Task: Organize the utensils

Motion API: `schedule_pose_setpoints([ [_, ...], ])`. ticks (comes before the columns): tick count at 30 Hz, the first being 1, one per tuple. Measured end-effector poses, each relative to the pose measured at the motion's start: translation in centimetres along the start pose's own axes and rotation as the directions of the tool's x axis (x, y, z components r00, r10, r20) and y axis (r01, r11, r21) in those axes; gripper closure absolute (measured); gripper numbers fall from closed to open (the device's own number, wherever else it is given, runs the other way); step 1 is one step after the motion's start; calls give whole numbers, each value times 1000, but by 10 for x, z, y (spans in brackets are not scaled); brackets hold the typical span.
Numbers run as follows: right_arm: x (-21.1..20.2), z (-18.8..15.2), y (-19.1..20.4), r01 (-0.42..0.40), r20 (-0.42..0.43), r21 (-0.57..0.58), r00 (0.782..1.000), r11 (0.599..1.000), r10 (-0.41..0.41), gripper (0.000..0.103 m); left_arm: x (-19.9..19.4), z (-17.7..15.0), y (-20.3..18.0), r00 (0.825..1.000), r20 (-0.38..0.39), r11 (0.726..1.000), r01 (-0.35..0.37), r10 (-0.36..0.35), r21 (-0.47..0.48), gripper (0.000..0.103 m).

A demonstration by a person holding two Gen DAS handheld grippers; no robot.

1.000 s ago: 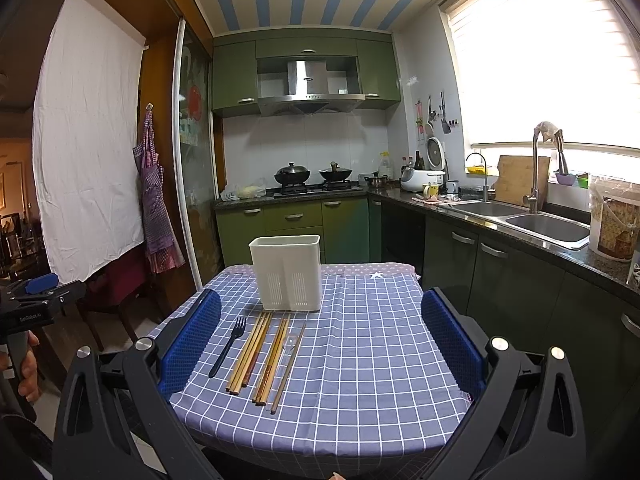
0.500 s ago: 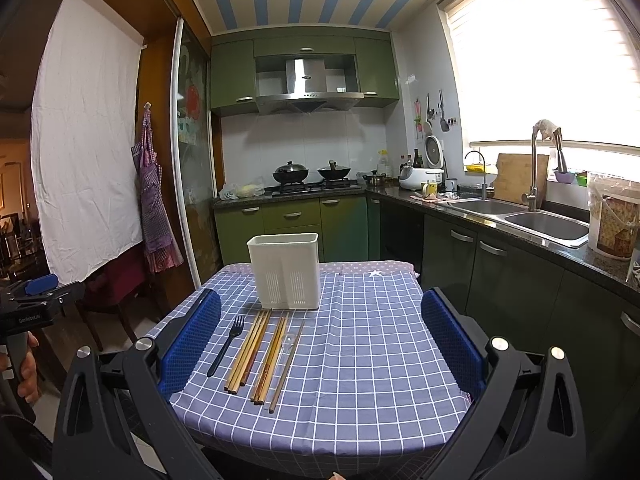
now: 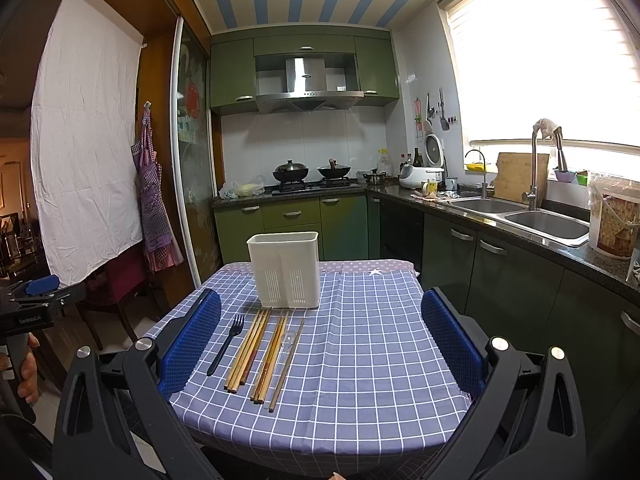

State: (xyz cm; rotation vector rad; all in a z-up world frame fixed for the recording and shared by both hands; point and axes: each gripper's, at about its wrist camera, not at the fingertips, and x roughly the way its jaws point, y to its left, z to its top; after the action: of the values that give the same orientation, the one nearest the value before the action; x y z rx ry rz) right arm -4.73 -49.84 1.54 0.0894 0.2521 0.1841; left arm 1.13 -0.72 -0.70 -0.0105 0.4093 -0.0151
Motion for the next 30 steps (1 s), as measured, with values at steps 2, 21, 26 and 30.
schedule_pose_setpoints([
  [2, 0, 0, -1, -2, 0, 3, 1000, 1000, 2, 4, 0, 0, 0, 1000, -1, 1000, -1, 1, -1, 6],
  [21, 0, 0, -1, 1, 0, 1, 1000, 1000, -1, 4, 2, -4, -3, 1000, -8, 1000, 2, -2, 4, 6],
  [26, 1, -1, -2, 2, -2, 1, 1000, 1000, -2, 4, 2, -4, -2, 1000, -8, 1000, 1, -1, 4, 6],
  [30, 2, -3, -4, 0, -7, 3, 1000, 1000, 0, 4, 4, -6, -4, 1000, -13, 1000, 2, -2, 7, 6],
])
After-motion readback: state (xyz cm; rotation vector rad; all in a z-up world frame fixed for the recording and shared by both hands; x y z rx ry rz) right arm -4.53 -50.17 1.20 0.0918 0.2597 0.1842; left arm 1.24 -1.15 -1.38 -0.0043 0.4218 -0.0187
